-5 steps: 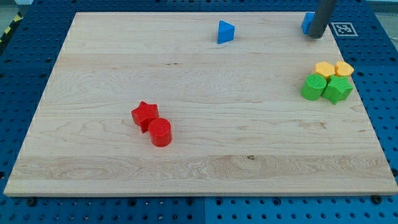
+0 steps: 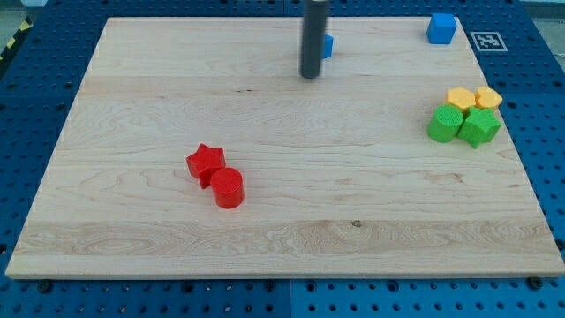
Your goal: Push the blue triangle left to the blue cube
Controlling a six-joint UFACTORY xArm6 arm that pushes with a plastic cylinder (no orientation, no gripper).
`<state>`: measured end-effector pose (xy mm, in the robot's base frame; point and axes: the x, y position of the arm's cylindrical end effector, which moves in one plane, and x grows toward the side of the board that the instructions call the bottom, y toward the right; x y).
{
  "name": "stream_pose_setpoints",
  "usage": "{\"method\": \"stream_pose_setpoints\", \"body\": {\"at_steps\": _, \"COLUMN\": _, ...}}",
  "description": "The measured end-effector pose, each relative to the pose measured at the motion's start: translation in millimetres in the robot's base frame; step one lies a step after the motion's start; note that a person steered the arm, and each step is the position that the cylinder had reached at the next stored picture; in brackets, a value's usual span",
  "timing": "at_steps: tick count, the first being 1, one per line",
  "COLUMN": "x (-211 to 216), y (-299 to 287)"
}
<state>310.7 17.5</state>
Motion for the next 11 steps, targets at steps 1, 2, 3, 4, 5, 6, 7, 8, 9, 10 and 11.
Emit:
{"method": "stream_pose_setpoints", "body": {"at_steps": 1, "x": -36.1, "y": 11.7}}
{"method": "stream_pose_setpoints", "body": {"at_steps": 2, "x": -43.4, "y": 51.7}}
{"method": "stream_pose_setpoints", "body": {"at_steps": 3, "x": -43.4, "y": 120.6}}
{"method": "stream_pose_setpoints", "body": {"at_steps": 4, "x": -42.8, "y": 147.3}}
{"method": "stream_pose_setpoints", "body": {"at_steps": 5, "x": -38.9, "y": 130.3}}
{"method": "stream_pose_setpoints", "body": {"at_steps": 6, "x": -11.0, "y": 130.9}}
{"method": "stream_pose_setpoints", "body": {"at_steps": 7, "x": -16.2, "y": 164.9}}
{"method": "stream_pose_setpoints", "body": {"at_steps": 8, "x": -48.0, "y": 193.9}}
{"method": "stream_pose_setpoints", "body": {"at_steps": 9, "x": -48.8, "y": 199.2}}
{"method": "stream_pose_setpoints", "body": {"at_steps": 10, "x": -26.1, "y": 183.5}}
{"method": "stream_pose_setpoints", "body": {"at_steps": 11, "x": -9.8, "y": 121.0}}
